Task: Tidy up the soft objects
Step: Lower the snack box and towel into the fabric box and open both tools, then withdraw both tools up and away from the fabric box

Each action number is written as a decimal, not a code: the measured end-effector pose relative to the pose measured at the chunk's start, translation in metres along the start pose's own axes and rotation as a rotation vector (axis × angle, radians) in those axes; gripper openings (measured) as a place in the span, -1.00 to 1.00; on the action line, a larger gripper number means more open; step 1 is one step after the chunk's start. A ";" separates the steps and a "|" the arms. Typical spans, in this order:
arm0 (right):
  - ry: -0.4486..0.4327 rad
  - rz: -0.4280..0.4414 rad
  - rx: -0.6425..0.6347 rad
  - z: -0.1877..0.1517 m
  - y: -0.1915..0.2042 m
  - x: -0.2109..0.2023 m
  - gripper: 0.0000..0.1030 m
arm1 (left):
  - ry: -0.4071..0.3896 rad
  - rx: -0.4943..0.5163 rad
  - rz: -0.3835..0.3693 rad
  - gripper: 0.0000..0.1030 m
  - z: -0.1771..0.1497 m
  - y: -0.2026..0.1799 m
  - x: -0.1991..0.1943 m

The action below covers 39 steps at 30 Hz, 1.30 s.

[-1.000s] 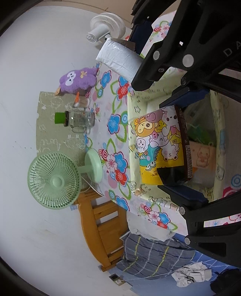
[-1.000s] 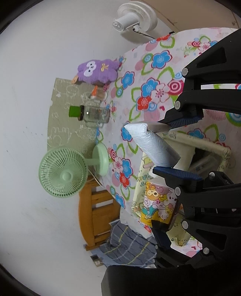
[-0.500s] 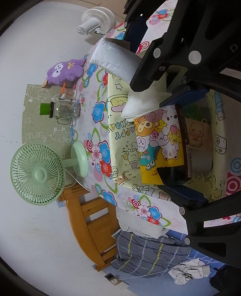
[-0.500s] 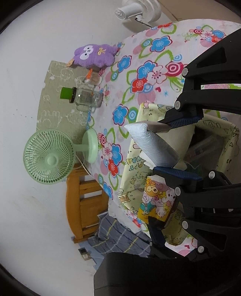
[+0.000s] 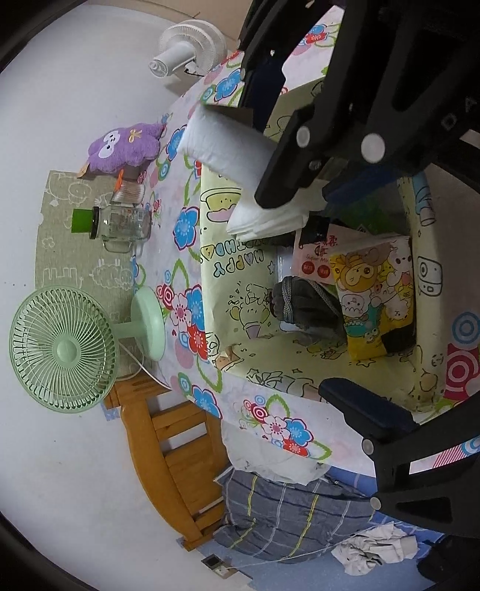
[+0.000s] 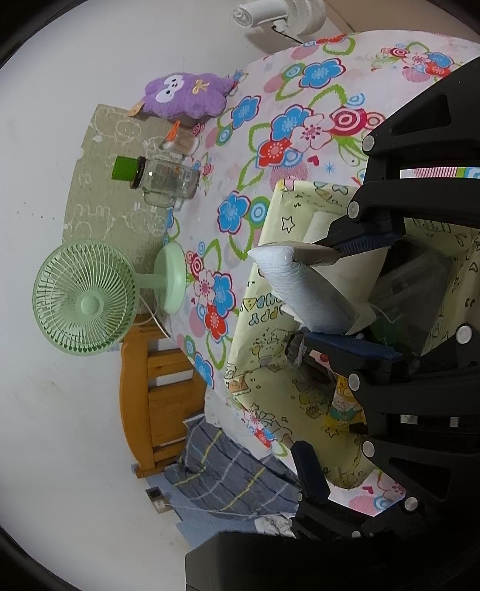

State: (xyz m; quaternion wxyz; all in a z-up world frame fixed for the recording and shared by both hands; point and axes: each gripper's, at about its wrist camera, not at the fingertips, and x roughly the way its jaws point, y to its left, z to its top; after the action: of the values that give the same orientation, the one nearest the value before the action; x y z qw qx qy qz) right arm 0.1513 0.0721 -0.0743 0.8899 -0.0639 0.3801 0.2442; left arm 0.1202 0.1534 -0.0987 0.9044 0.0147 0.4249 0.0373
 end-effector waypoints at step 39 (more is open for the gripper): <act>-0.119 -0.039 0.001 0.002 -0.032 -0.038 0.79 | -0.059 -0.009 -0.009 0.95 0.009 -0.033 -0.031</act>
State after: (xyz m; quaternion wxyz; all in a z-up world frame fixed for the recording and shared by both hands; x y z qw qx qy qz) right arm 0.1449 0.0302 -0.0484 0.9154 -0.0564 0.3254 0.2302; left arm 0.1094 0.1176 -0.0715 0.9168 0.0098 0.3977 0.0345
